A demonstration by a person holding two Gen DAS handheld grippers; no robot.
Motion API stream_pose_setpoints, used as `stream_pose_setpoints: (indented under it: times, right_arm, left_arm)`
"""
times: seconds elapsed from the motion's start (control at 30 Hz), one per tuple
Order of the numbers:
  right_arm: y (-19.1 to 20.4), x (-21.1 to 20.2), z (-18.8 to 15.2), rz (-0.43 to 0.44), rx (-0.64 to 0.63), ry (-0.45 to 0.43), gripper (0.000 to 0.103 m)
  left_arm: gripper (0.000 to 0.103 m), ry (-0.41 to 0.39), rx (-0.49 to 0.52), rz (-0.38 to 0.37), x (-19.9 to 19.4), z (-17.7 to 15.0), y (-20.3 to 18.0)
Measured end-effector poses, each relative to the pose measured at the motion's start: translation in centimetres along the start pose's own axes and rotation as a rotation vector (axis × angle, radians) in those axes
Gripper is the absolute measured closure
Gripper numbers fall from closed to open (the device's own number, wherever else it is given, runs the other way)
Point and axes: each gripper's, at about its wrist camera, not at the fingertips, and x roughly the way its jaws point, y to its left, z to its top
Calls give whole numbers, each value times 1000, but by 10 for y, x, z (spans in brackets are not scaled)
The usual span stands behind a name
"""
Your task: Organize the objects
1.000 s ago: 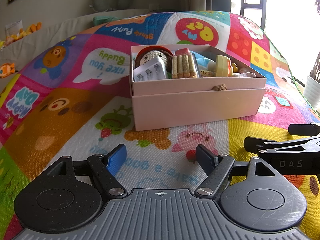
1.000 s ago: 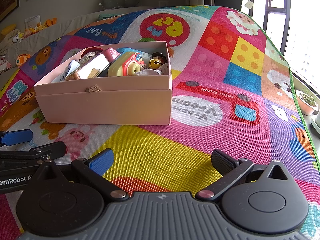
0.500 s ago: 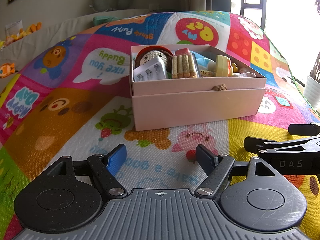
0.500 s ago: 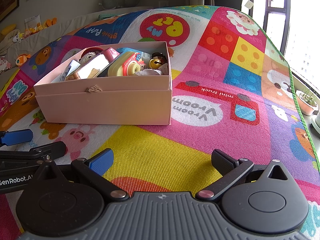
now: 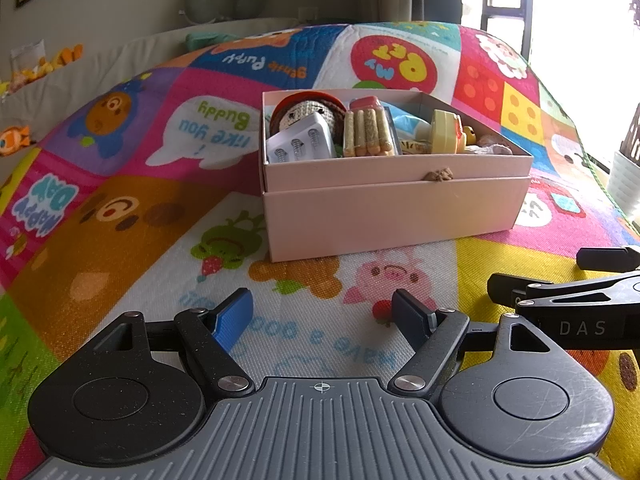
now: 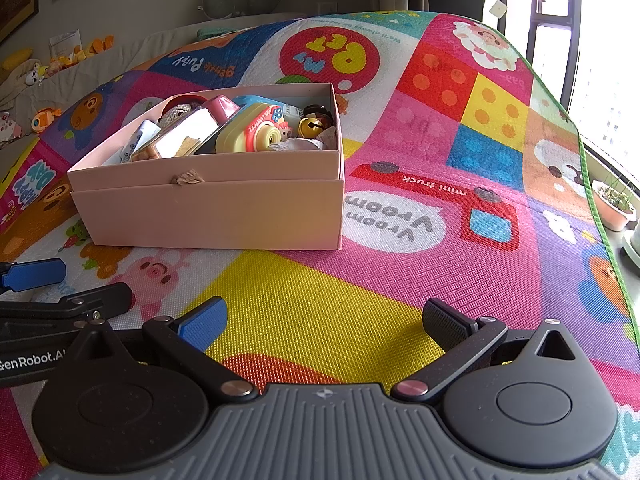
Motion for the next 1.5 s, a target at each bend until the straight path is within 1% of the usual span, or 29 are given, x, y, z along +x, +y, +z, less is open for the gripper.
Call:
stream_pose_setpoints:
  times: [0.1, 0.47, 1.5]
  right_arm:
    - [0, 0, 0, 1, 1, 0, 0]
    - [0, 1, 0, 2, 2, -1, 0]
    - [0, 1, 0, 1, 2, -1, 0]
  left_arm:
    - [21, 1, 4, 9, 1, 1, -2]
    - [21, 0, -11, -5, 0, -1, 2]
    - [21, 1, -9, -4, 0, 0, 3]
